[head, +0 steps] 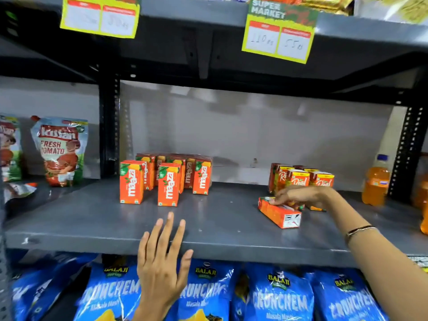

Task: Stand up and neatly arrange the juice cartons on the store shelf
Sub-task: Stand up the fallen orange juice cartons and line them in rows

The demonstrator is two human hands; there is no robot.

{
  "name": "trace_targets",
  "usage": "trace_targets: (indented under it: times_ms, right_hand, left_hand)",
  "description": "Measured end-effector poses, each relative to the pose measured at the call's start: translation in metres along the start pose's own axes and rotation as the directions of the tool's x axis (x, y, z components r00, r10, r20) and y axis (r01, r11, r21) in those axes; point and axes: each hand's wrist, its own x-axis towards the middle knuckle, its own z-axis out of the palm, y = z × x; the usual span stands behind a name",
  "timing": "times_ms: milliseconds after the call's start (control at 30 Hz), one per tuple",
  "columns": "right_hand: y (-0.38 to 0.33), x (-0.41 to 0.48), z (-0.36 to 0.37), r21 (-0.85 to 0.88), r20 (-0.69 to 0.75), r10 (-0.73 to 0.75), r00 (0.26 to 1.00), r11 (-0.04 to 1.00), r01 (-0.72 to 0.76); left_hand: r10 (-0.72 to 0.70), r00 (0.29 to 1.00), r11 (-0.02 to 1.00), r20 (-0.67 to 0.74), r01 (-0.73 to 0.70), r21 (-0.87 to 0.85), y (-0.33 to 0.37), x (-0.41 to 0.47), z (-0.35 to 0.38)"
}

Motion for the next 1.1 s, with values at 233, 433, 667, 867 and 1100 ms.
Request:
trace_targets:
  times_ms: [233,433,667,867,1100]
  right_hand:
    - [0.006,0.013,0.005,0.207,0.004,-0.052,0.999,0.977,0.05]
    - [-0.017,0.013,0.016,0.309,-0.094,-0.222,0.97,0.92,0.241]
    - [-0.089,0.033,0.045,0.206,-0.467,-0.48,0.742,0.757,0.62]
    - [-0.125,0.065,0.088,0.097,-0.521,-0.568,0.637,0.702,0.706]
    - [-0.127,0.072,0.085,0.16,-0.408,-0.599,0.689,0.696,0.7]
  left_hand:
    - [-0.001,1.0,1.0,0.005,0.001,0.004,0.003,0.001,-0.003]
    - [-0.004,1.0,1.0,0.031,0.003,0.011,0.002,0.0,-0.006]
    - [0.037,0.998,0.998,0.056,-0.039,0.041,-0.013,0.003,-0.012]
    - [0.093,0.991,0.991,0.095,-0.101,0.091,-0.023,0.0,-0.015]
    - [0.136,0.99,0.988,0.026,-0.137,0.067,-0.024,0.001,-0.012]
